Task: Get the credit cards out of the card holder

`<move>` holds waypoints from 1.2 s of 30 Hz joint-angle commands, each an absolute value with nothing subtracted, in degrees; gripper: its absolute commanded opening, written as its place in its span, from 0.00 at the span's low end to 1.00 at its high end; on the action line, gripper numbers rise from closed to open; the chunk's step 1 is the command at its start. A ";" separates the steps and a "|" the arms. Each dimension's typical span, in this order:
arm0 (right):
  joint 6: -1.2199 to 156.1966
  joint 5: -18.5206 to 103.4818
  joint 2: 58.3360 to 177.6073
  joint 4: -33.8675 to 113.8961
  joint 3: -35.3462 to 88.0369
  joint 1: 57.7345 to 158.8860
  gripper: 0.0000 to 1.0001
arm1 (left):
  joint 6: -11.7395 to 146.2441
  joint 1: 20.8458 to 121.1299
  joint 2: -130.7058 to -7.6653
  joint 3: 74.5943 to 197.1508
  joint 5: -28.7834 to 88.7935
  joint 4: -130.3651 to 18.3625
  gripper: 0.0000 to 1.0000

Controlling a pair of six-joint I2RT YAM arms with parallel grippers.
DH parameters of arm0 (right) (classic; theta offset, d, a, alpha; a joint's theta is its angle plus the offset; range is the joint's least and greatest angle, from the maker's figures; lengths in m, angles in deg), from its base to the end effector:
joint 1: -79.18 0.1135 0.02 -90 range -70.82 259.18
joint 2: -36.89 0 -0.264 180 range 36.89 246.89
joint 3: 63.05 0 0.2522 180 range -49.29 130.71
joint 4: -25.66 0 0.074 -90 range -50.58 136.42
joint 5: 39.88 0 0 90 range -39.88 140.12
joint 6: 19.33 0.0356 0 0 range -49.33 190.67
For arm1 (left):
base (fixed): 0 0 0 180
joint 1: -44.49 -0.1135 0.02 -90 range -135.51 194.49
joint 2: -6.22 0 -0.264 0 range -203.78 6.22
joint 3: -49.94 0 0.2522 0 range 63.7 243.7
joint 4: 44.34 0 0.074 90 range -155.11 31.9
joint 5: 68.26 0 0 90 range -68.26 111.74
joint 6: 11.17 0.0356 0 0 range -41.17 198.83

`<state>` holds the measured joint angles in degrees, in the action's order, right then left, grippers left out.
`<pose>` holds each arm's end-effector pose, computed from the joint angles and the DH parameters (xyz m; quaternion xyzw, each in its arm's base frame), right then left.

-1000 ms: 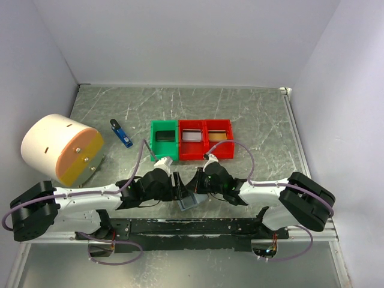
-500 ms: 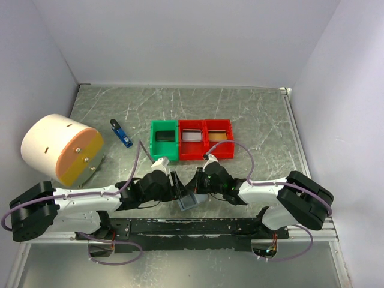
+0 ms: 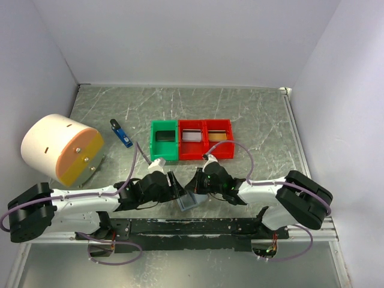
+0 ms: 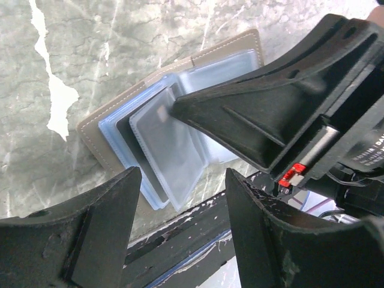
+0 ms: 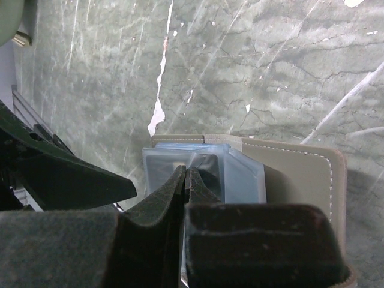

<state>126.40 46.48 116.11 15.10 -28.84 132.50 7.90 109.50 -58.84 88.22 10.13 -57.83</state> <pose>0.1411 0.1932 0.1325 0.0038 0.8845 0.3956 0.2474 0.0981 -0.1936 0.1689 -0.0891 0.8992 -0.3534 0.2420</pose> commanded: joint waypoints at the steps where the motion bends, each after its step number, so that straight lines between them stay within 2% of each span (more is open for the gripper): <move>1: 126.74 46.17 117.12 13.42 -29.40 132.13 0.00 | 8.53 109.88 -59.28 87.27 10.92 -52.29 0.68; 8: 126.84 45.73 117.72 12.71 -29.43 132.10 0.00 | 7.08 109.97 -62.97 87.12 11.92 -49.57 0.63; 21: 127.27 46.08 117.25 12.33 -29.83 132.00 0.00 | 6.24 110.14 -58.77 88.00 8.63 -56.23 0.67; 36: 128.56 44.63 115.55 9.61 -31.48 131.14 0.00 | 6.52 110.31 -62.59 88.31 9.71 -52.88 0.66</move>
<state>127.97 45.21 117.20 11.72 -30.35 131.67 6.39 109.85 -62.03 87.21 10.28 -54.90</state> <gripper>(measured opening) 0.006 0.663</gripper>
